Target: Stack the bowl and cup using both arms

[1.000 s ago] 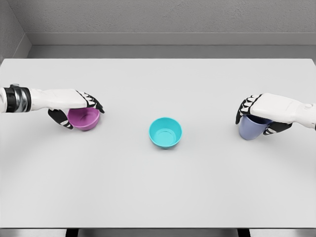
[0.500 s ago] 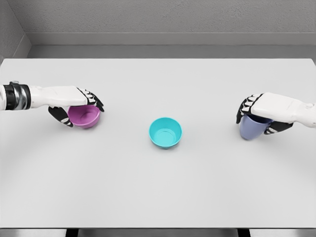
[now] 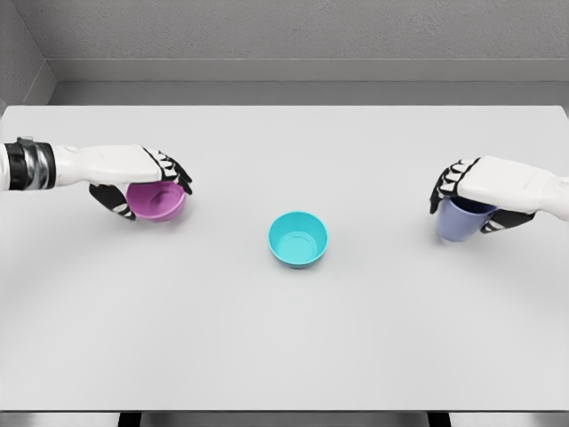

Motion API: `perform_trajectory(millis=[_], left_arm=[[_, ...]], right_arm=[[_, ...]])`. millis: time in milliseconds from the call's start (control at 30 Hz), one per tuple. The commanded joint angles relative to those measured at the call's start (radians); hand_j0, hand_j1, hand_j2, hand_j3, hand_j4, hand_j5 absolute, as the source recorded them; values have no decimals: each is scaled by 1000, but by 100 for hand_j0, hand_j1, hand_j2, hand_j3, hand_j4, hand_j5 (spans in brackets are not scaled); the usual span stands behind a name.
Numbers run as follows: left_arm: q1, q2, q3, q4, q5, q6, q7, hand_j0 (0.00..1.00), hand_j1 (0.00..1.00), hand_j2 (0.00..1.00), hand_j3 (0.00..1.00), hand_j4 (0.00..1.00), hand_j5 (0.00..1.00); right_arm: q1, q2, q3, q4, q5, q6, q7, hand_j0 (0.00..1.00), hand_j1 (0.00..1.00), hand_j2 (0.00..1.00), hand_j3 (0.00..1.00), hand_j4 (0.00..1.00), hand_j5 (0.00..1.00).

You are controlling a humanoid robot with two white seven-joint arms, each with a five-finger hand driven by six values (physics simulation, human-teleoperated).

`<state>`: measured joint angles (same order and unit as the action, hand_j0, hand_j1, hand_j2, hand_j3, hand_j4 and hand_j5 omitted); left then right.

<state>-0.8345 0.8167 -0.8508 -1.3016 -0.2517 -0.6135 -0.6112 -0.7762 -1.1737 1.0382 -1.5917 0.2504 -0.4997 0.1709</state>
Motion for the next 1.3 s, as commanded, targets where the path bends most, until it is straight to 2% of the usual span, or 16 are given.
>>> perform_trajectory(millis=[0, 200, 700, 1267], left_arm=[[0, -1, 1, -11, 5, 3, 0, 80, 80, 80, 80, 80, 80], [-8, -2, -1, -67, 2, 3, 0, 79, 79, 79, 79, 79, 79], [-31, -25, -5, -117, -1, 3, 0, 79, 79, 79, 79, 79, 79], [-57, -111, -10, -128, -18, 3, 0, 79, 79, 79, 79, 79, 79]], right_arm=[[0, -4, -3, -1, -7, 1, 1, 56, 56, 56, 56, 56, 56], [-14, -6, -3, -1, -7, 1, -1, 56, 56, 56, 56, 56, 56], [-35, -18, -18, -19, -14, 0, -1, 57, 57, 57, 57, 57, 57], [-69, -30, -18, -25, -16, -3, -2, 58, 58, 58, 58, 58, 58]])
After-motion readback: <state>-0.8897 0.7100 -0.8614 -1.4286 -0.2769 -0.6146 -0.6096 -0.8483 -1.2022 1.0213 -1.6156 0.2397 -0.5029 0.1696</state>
